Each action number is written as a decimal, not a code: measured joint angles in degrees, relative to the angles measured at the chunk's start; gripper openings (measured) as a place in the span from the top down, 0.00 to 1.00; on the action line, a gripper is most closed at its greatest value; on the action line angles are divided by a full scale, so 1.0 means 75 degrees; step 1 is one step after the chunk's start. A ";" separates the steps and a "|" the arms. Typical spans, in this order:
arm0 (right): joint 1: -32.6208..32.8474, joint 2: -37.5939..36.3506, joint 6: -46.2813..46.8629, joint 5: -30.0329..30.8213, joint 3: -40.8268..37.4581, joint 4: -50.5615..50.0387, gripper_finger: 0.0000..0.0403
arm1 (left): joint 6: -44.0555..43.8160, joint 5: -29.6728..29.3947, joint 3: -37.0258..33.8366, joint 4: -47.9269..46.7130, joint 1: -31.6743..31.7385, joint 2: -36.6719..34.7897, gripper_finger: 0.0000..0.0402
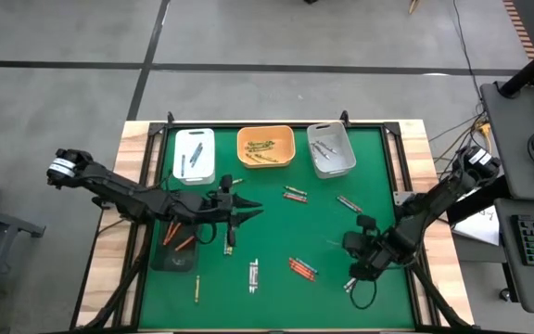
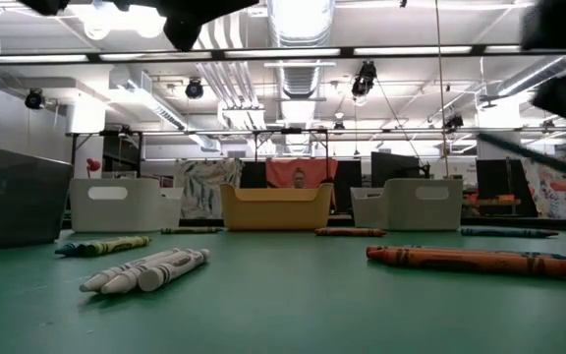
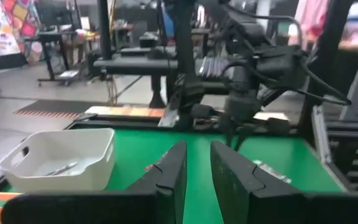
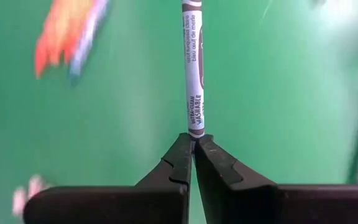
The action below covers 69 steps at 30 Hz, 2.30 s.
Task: Sort crayons
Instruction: Put the blue crayon into the white bin
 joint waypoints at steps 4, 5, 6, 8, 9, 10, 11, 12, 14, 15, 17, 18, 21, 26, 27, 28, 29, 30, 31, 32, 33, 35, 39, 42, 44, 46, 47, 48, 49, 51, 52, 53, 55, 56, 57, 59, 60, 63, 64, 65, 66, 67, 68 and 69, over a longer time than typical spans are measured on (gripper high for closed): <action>-0.0560 -0.0319 -0.1361 0.0981 0.0081 0.1442 0.98 | -0.0001 0.0019 -0.0513 0.1270 -0.0003 0.0000 0.84; -0.0758 -0.0365 -0.1860 0.1084 0.0081 0.1986 0.98 | 0.0033 0.0018 -0.0593 0.1442 -0.0001 0.0000 0.83; -0.0952 -0.0396 -0.2393 0.1106 0.0081 0.2564 0.98 | 0.0056 0.0018 -0.0658 0.1549 0.0003 0.0000 0.82; -0.1329 -0.0393 -0.3489 0.1114 0.0081 0.3659 0.98 | 0.0104 0.0036 -0.0719 0.1718 0.0002 0.0000 0.79; -0.1524 -0.0365 -0.4023 0.1095 0.0081 0.4236 0.98 | 0.0150 0.0087 -0.0740 0.1792 0.0003 0.0000 0.77; -0.1705 -0.0335 -0.4512 0.1062 0.0083 0.4793 0.98 | 0.0220 0.0199 -0.0754 0.1851 0.0003 0.0000 0.75; -0.1893 -0.0283 -0.4995 0.1017 0.0084 0.5286 0.98 | 0.0323 0.0315 -0.0754 0.1979 0.0003 0.0054 0.74; -0.2085 -0.0226 -0.5442 0.0955 0.0084 0.5744 0.98 | 0.0424 0.0449 -0.0754 0.2109 0.0003 0.0110 0.73; -0.2433 -0.0056 -0.6240 0.0719 0.0084 0.6602 0.98 | 0.0552 0.0613 -0.0704 0.2379 0.0000 0.0301 0.70; -0.2591 0.0037 -0.6597 0.0554 0.0084 0.6978 0.98 | 0.0588 0.0623 -0.0639 0.2479 0.0001 0.0414 0.69; -0.2847 0.0260 -0.7121 0.0083 0.0084 0.7736 0.98 | 0.0626 0.0602 -0.0535 0.2491 0.0004 0.0633 0.68; -0.2962 0.0367 -0.7311 -0.0157 0.0087 0.8087 0.98 | 0.0629 0.0599 -0.0446 0.2495 0.0020 0.0755 0.68; -0.3184 0.0754 -0.7655 -0.0593 0.0089 0.8879 0.98 | 0.0640 0.0561 -0.0217 0.2476 0.0046 0.1079 0.68; -0.3302 0.1159 -0.8040 -0.0653 0.0087 0.9426 0.98 | 0.0789 0.0511 0.0170 0.2498 0.0091 0.1424 0.68; -0.3310 0.1200 -0.8047 -0.0681 0.0087 0.9500 0.98 | 0.0858 0.0511 0.0214 0.2488 0.0091 0.1462 0.68; -0.3332 0.1233 -0.8039 -0.0705 0.0088 0.9532 0.98 | 0.0942 0.0502 0.0250 0.2468 0.0091 0.1500 0.68; -0.3338 0.1234 -0.8002 -0.0715 0.0093 0.9550 0.98 | 0.1027 0.0502 0.0295 0.2467 0.0091 0.1526 0.68; -0.3341 0.1234 -0.7966 -0.0713 0.0093 0.9584 0.98 | 0.1109 0.0501 0.0303 0.2465 0.0091 0.1530 0.68; -0.3341 0.1234 -0.7951 -0.0712 0.0093 0.9643 0.98 | 0.1163 0.0489 0.0303 0.2468 0.0091 0.1530 0.68; -0.3341 0.1229 -0.7931 -0.0712 0.0096 0.9685 0.98 | 0.1190 0.0481 0.0303 0.2486 0.0091 0.1528 0.68; -0.3341 0.1204 -0.7916 -0.0709 0.0099 0.9686 0.98 | 0.1195 0.0481 0.0301 0.2488 0.0091 0.1521 0.68; -0.3362 0.1186 -0.7821 -0.0709 0.0099 0.9747 0.98 | 0.1195 0.0481 0.0272 0.2481 0.0091 0.1515 0.68; -0.3445 0.1173 -0.7552 -0.0735 0.0099 0.9879 0.98 | 0.1178 0.0481 0.0245 0.2247 0.0091 0.1515 0.68; -0.3533 0.1173 -0.7413 -0.0735 0.0099 0.9852 0.98 | 0.1141 0.0520 0.0245 0.2199 0.0091 0.1515 0.68; -0.3615 0.1173 -0.7285 -0.0735 0.0099 0.9855 0.98 | 0.1136 0.0540 0.0245 0.2225 0.0091 0.1515 0.68; -0.3685 0.1173 -0.7249 -0.0735 0.0099 0.9853 0.98 | 0.1136 0.0540 0.0245 0.2243 0.0091 0.1515 0.68; -0.3720 0.1173 -0.7252 -0.0735 0.0099 0.9852 0.98 | 0.1137 0.0540 0.0248 0.2246 0.0091 0.1515 0.68; -0.3748 0.1173 -0.7256 -0.0736 0.0099 0.9851 0.98 | 0.1136 0.0540 0.0251 0.2252 0.0099 0.1515 0.68; -0.3763 0.1173 -0.7258 -0.0735 0.0099 0.9852 0.98 | 0.1134 0.0540 0.0259 0.2257 0.0115 0.1515 0.68; -0.3784 0.1173 -0.7299 -0.0735 0.0099 0.9852 0.98 | 0.1072 0.0536 0.0264 0.2301 0.0174 0.1515 0.68; -0.3792 0.1173 -0.7316 -0.0735 0.0102 0.9852 0.98 | 0.0997 0.0538 0.0266 0.2319 0.0218 0.1515 0.68; -0.3798 0.1173 -0.7320 -0.0735 0.0105 0.9849 0.98 | 0.0907 0.0537 0.0266 0.2316 0.0272 0.1515 0.68; -0.3796 0.1173 -0.7362 -0.0738 0.0120 0.9843 0.98 | 0.0743 0.0531 0.0266 0.2313 0.0391 0.1515 0.68; -0.3795 0.1173 -0.7389 -0.0740 0.0122 0.9843 0.98 | 0.0682 0.0527 0.0266 0.2316 0.0445 0.1523 0.68; -0.3795 0.1173 -0.7392 -0.0738 0.0122 0.9841 0.98 | 0.0626 0.0522 0.0266 0.2319 0.0487 0.1542 0.68; -0.3795 0.1173 -0.7386 -0.0739 0.0125 0.9816 0.98 | 0.0585 0.0535 0.0266 0.2319 0.0548 0.1604 0.68; -0.3795 0.1173 -0.7386 -0.0739 0.0125 0.9805 0.98 | 0.0575 0.0537 0.0266 0.2328 0.0555 0.1648 0.68; -0.3804 0.1173 -0.7380 -0.0741 0.0125 0.9808 0.98 | 0.0586 0.0557 0.0289 0.2499 0.0563 0.1838 0.68; -0.3804 0.1173 -0.7380 -0.0739 0.0124 0.9806 0.98 | 0.0598 0.0599 0.0340 0.2517 0.0563 0.1920 0.68; -0.3807 0.1173 -0.7380 -0.0740 0.0125 0.9799 0.98 | 0.0633 0.0610 0.0400 0.2523 0.0563 0.1994 0.68; -0.3819 0.1173 -0.7379 -0.0741 0.0125 0.9791 0.98 | 0.0673 0.0610 0.0432 0.2520 0.0563 0.2051 0.68; -0.3819 0.1173 -0.7369 -0.0739 0.0125 0.9790 0.98 | 0.0724 0.0612 0.0479 0.2511 0.0563 0.2102 0.68; -0.3819 0.1173 -0.7365 -0.0740 0.0125 0.9772 0.98 | 0.0783 0.0614 0.0522 0.2512 0.0563 0.2132 0.68; -0.3819 0.1173 -0.7365 -0.0741 0.0125 0.9746 0.98 | 0.0857 0.0621 0.0531 0.2514 0.0563 0.2136 0.69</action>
